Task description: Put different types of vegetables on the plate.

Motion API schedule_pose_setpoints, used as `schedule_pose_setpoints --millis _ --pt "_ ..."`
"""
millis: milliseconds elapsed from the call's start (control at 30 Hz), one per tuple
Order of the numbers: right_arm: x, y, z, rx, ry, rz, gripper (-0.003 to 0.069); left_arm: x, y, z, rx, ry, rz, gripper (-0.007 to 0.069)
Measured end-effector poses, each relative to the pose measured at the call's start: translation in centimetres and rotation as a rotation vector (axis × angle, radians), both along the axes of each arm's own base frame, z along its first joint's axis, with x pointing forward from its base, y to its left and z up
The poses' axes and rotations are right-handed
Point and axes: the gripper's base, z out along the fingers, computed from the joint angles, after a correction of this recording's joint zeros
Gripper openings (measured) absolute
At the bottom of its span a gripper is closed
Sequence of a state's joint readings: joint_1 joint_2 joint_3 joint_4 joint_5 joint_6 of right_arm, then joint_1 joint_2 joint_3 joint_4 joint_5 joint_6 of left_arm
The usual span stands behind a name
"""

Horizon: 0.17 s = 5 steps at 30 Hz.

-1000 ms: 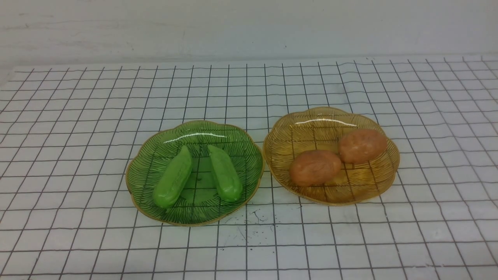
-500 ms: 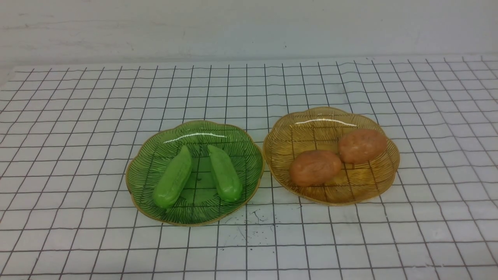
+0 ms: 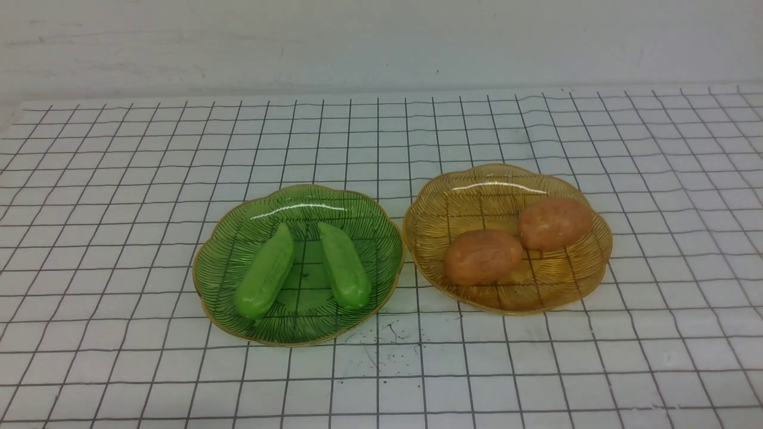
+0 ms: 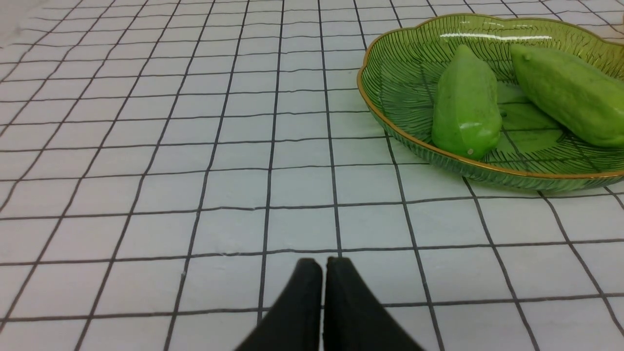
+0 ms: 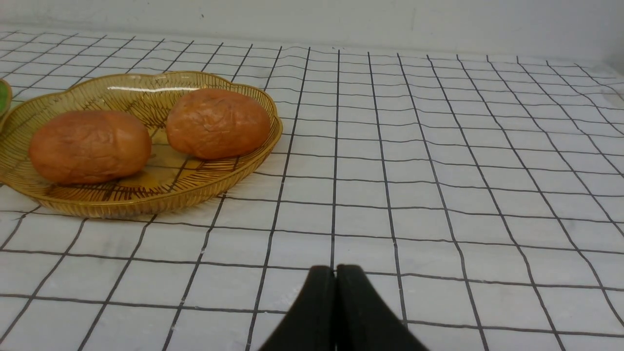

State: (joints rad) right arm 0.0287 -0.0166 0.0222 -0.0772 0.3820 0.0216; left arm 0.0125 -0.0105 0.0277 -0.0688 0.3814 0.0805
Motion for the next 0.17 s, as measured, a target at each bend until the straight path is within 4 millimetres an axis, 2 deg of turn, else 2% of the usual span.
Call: schedule_pose_setpoints --millis 167 --pt "0.00 0.00 0.00 0.000 0.000 0.000 -0.0014 0.00 0.00 0.00 0.000 0.000 0.000 -0.0008"
